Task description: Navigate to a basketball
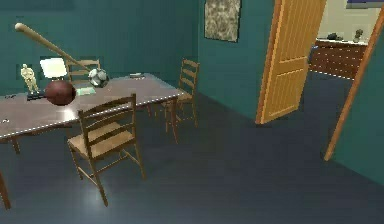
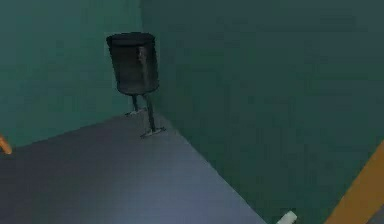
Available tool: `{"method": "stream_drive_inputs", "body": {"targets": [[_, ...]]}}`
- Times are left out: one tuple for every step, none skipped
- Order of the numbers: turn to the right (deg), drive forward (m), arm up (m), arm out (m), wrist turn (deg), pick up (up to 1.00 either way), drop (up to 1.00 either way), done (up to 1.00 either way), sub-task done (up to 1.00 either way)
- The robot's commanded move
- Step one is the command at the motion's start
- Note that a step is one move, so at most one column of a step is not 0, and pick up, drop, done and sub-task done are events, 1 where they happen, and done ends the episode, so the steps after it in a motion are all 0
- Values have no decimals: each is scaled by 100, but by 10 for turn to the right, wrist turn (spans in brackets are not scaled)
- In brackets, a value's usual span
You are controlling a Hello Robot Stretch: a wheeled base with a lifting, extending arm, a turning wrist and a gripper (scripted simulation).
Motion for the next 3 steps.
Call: {"method": "stream_drive_inputs", "body": {"targets": [[-300, 0, 0, 0, 0, 0, 0, 0, 0], [0, 70, 0, 0, 0, 0, 0, 0, 0], [-420, 0, 0, 0, 0, 0, 0, 0, 0]]}}
